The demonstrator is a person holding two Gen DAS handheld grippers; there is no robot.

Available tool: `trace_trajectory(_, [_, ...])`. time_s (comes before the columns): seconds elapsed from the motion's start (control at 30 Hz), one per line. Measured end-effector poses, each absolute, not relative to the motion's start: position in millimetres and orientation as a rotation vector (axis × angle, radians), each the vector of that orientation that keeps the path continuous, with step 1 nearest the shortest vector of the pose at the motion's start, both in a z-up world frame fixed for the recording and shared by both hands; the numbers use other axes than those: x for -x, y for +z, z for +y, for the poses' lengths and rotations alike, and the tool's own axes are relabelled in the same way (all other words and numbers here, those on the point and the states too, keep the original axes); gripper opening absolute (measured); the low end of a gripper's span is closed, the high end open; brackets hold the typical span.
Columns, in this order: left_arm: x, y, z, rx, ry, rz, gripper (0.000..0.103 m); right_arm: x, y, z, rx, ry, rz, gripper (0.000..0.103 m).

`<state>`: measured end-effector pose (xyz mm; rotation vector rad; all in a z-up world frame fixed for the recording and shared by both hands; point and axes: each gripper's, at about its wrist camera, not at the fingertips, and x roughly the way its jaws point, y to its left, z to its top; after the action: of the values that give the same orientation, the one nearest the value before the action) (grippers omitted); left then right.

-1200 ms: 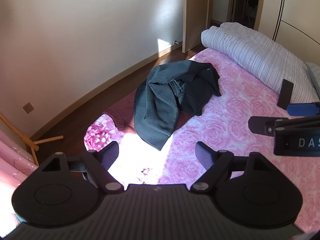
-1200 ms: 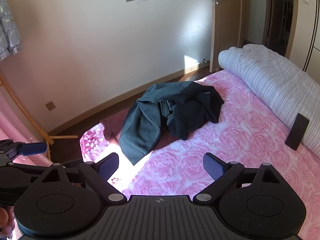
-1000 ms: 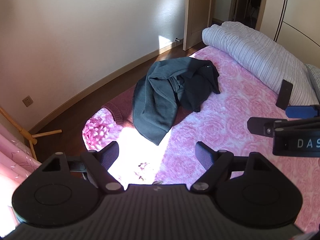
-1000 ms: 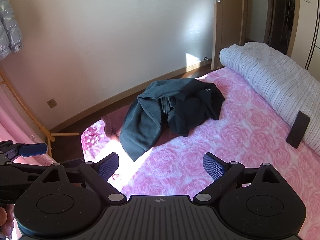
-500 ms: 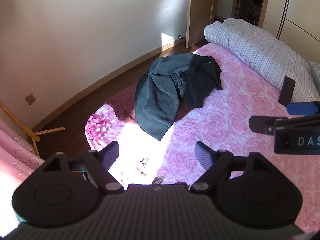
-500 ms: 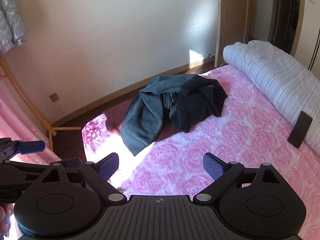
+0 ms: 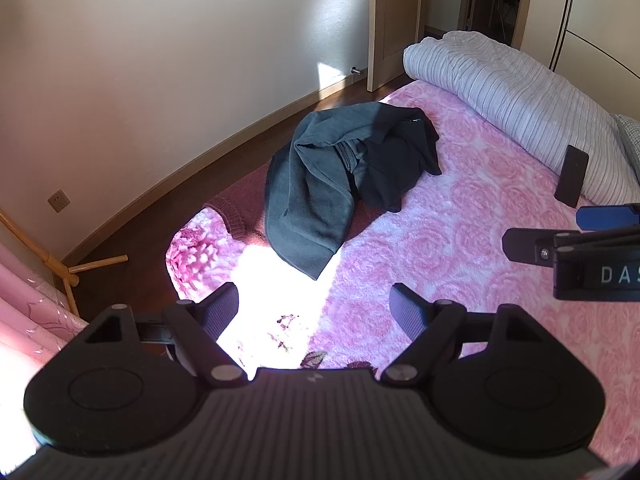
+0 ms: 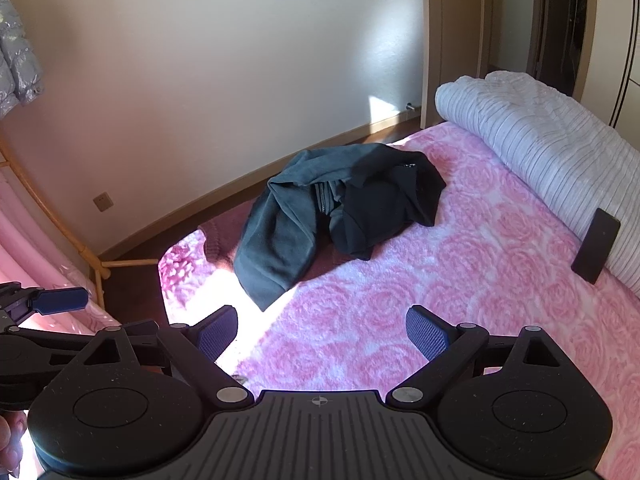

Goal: Fold clothes

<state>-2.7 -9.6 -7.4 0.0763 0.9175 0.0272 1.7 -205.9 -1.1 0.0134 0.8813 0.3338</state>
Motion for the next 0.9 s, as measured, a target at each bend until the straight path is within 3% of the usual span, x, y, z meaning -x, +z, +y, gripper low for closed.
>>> trace_trajectory(0.9, [2.7,-12.1,-14.3,-0.082,0.022,0.927,0.08,-5.6,-5.3,-208.9,-0.021,0.333,0.89,0.094])
